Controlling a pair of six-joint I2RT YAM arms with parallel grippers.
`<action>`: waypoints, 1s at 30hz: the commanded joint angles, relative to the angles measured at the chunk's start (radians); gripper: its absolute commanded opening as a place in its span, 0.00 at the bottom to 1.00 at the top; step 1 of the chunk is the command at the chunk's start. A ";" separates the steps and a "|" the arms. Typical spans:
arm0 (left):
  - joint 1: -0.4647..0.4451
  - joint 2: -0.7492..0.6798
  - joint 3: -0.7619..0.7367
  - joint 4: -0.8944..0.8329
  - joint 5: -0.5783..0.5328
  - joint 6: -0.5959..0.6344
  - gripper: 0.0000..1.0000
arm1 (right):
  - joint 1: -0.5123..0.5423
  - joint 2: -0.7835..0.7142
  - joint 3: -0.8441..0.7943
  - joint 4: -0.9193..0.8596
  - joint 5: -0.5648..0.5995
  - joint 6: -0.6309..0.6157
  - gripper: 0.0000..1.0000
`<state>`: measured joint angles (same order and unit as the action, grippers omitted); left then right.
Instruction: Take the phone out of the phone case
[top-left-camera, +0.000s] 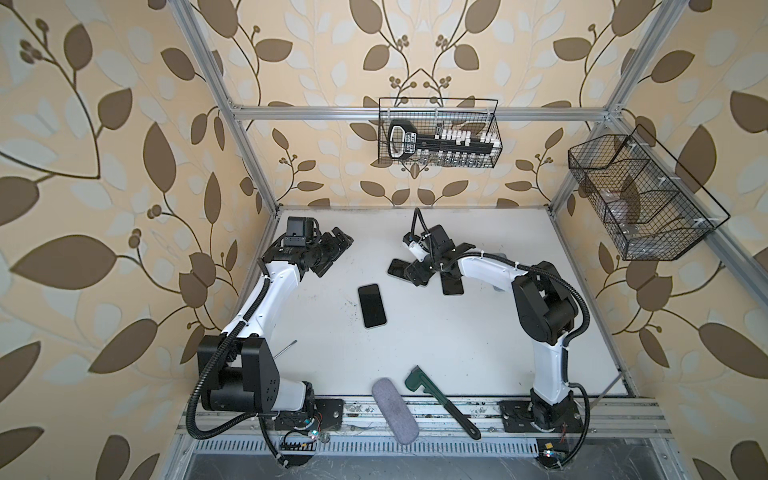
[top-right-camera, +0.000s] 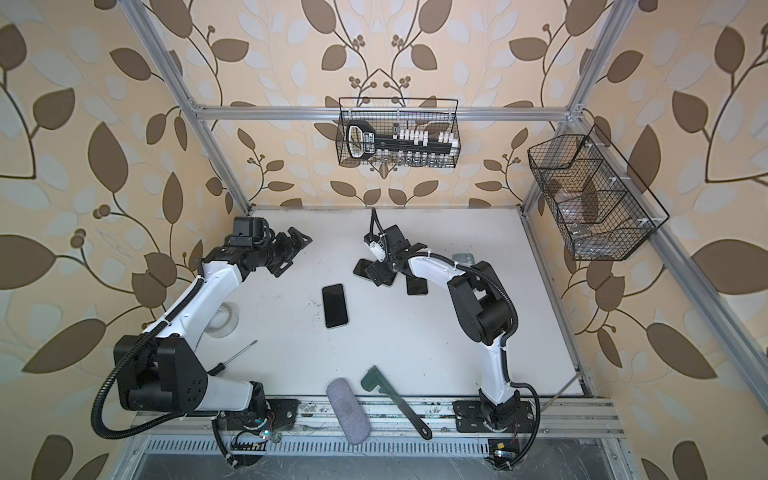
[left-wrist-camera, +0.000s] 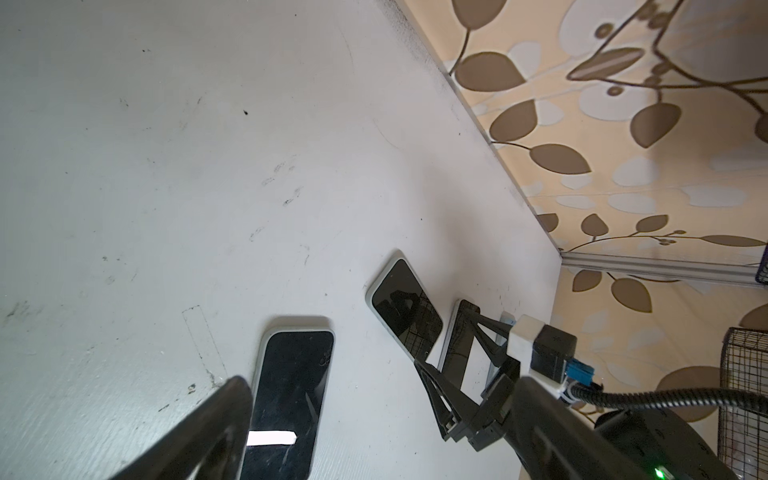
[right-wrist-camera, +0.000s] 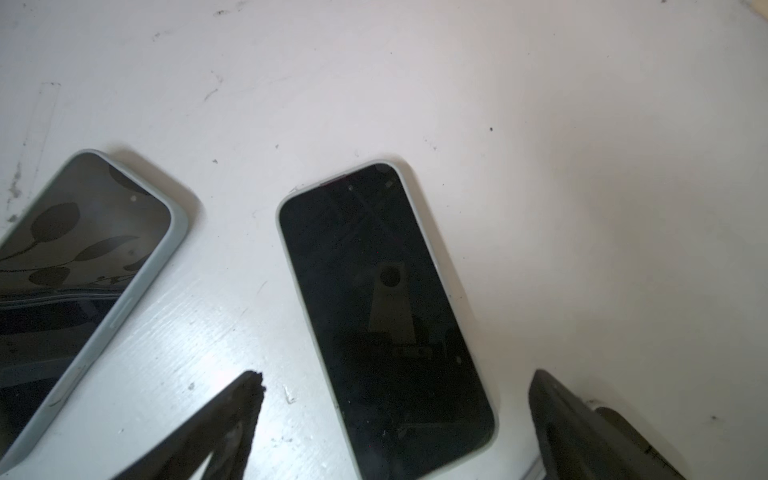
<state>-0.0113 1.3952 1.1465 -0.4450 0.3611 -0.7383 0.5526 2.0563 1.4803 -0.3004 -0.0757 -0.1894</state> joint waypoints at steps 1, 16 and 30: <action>0.013 -0.038 0.019 0.002 0.018 0.010 0.99 | 0.004 0.039 0.025 -0.046 0.023 -0.050 0.99; 0.014 -0.013 0.004 0.017 0.059 0.002 0.99 | -0.009 0.136 0.090 -0.104 0.023 -0.036 0.97; 0.018 -0.013 0.004 0.015 0.061 0.002 0.99 | -0.005 0.159 0.097 -0.154 0.016 -0.013 0.86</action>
<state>-0.0048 1.3952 1.1465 -0.4438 0.4110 -0.7387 0.5434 2.1746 1.5581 -0.3996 -0.0528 -0.2028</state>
